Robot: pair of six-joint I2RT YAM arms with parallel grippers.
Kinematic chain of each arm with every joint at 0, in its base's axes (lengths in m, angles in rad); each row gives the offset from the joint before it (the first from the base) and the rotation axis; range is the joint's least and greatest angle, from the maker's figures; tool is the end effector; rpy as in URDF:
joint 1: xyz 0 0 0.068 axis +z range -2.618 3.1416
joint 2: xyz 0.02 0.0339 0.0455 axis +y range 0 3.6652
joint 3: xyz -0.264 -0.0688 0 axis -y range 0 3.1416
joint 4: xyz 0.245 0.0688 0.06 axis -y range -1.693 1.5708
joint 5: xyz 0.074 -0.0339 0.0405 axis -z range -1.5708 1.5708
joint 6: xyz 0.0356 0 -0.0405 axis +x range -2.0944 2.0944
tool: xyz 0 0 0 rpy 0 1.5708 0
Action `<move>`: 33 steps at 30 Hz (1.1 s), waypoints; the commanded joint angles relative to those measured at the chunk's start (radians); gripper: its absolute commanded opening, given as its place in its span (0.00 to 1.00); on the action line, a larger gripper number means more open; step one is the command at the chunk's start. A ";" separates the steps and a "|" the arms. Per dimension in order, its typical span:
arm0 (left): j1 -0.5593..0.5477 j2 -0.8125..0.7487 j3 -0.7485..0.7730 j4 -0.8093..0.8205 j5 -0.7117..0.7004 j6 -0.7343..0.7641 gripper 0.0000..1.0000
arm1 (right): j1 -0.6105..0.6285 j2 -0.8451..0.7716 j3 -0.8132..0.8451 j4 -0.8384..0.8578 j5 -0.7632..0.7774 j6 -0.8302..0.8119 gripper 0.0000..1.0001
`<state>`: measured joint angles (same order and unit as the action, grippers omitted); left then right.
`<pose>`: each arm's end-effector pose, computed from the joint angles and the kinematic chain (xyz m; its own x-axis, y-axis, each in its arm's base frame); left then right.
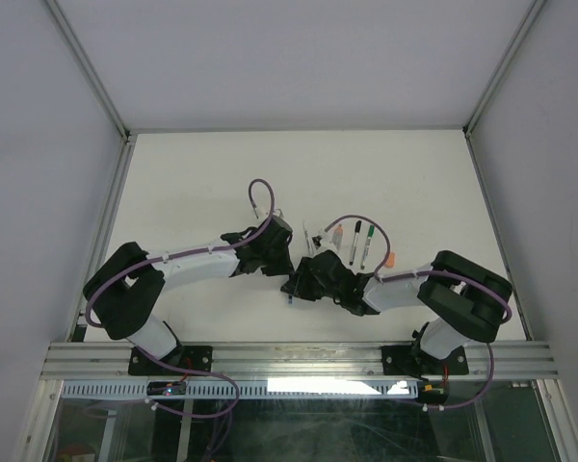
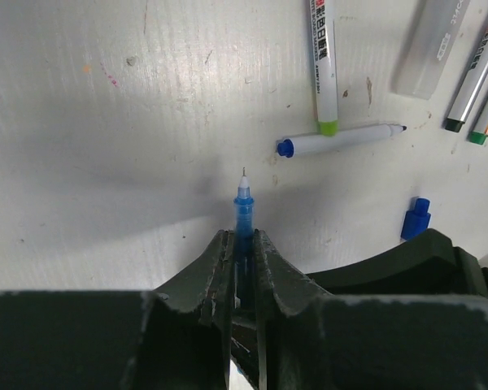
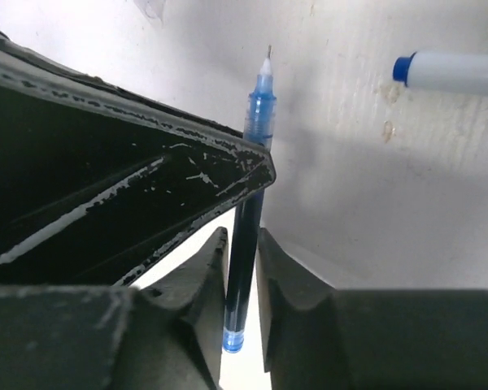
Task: Insert the pens into the pen caps
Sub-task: Pick up the pen from the center of the board.
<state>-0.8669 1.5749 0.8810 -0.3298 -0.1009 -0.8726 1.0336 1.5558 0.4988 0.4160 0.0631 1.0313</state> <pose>0.1999 -0.2300 0.1735 -0.9103 -0.1053 -0.4003 0.0424 0.9383 -0.3432 0.1434 0.2364 0.1281 -0.8707 0.2115 -0.4441 -0.1646 0.7255 0.6683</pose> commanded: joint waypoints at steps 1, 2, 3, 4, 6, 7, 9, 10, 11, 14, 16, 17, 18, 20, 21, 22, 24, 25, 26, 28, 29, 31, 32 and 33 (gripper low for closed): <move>0.002 -0.050 -0.011 0.049 0.002 -0.013 0.13 | -0.001 0.010 0.006 0.103 -0.031 0.026 0.16; 0.002 -0.053 -0.015 0.049 -0.003 -0.014 0.13 | -0.002 0.006 0.004 0.100 -0.030 0.026 0.12; 0.003 -0.056 -0.019 0.050 -0.009 -0.015 0.13 | -0.002 0.000 0.004 0.095 -0.028 0.026 0.09; 0.003 -0.062 -0.023 0.052 -0.015 -0.015 0.13 | -0.002 -0.005 0.004 0.085 -0.026 0.024 0.06; 0.003 -0.079 -0.032 0.053 -0.030 -0.017 0.14 | -0.001 -0.019 0.002 0.064 -0.022 0.019 0.02; 0.004 -0.092 -0.037 0.054 -0.038 -0.018 0.16 | -0.002 -0.028 0.002 0.051 -0.020 0.017 0.00; 0.010 -0.125 -0.048 0.052 -0.054 -0.015 0.22 | -0.002 -0.049 -0.006 0.026 -0.011 0.007 0.00; 0.015 -0.137 -0.054 0.049 -0.064 -0.014 0.26 | -0.001 -0.062 -0.008 0.007 -0.007 -0.002 0.00; 0.024 -0.179 -0.060 0.039 -0.075 -0.014 0.29 | -0.001 -0.073 -0.008 -0.016 -0.002 -0.010 0.00; 0.073 -0.265 -0.078 0.002 -0.119 -0.005 0.35 | -0.001 -0.120 0.001 -0.118 -0.002 -0.010 0.00; 0.118 -0.312 -0.088 -0.027 -0.148 0.011 0.40 | -0.001 -0.148 0.005 -0.192 0.029 -0.049 0.00; 0.143 -0.330 -0.091 -0.040 -0.157 0.021 0.41 | -0.001 -0.166 0.007 -0.230 0.056 -0.086 0.00; 0.170 -0.343 -0.091 -0.059 -0.165 0.030 0.42 | -0.001 -0.189 0.008 -0.265 0.068 -0.095 0.00; 0.215 -0.354 -0.082 -0.107 -0.200 0.039 0.42 | -0.001 -0.244 0.010 -0.337 0.086 -0.099 0.00; 0.231 -0.352 -0.071 -0.131 -0.229 0.039 0.42 | -0.001 -0.270 0.013 -0.383 0.090 -0.101 0.00; 0.247 -0.346 -0.067 -0.153 -0.246 0.038 0.43 | -0.001 -0.296 0.015 -0.413 0.094 -0.101 0.00; 0.274 -0.320 -0.047 -0.201 -0.262 0.024 0.47 | -0.001 -0.347 0.019 -0.470 0.100 -0.101 0.00; 0.283 -0.303 -0.039 -0.209 -0.265 0.017 0.47 | -0.001 -0.371 0.022 -0.498 0.106 -0.099 0.00; 0.288 -0.285 -0.030 -0.217 -0.262 0.011 0.48 | -0.001 -0.396 0.023 -0.522 0.109 -0.097 0.00; 0.292 -0.250 -0.015 -0.226 -0.253 0.000 0.49 | -0.001 -0.436 0.025 -0.569 0.118 -0.096 0.00; 0.292 -0.233 -0.009 -0.228 -0.250 -0.007 0.49 | -0.001 -0.452 0.030 -0.588 0.118 -0.097 0.00; 0.291 -0.196 0.004 -0.230 -0.247 -0.022 0.49 | -0.001 -0.475 0.042 -0.629 0.119 -0.105 0.00; 0.292 -0.182 0.011 -0.230 -0.247 -0.027 0.50 | -0.001 -0.485 0.049 -0.648 0.119 -0.110 0.00; 0.292 -0.165 0.017 -0.229 -0.244 -0.028 0.50 | -0.001 -0.493 0.054 -0.665 0.116 -0.121 0.00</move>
<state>-0.5789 1.3716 0.8368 -0.5575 -0.3252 -0.8768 1.0313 1.1095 0.4957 -0.1509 0.1467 0.9428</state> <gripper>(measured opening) 0.496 0.100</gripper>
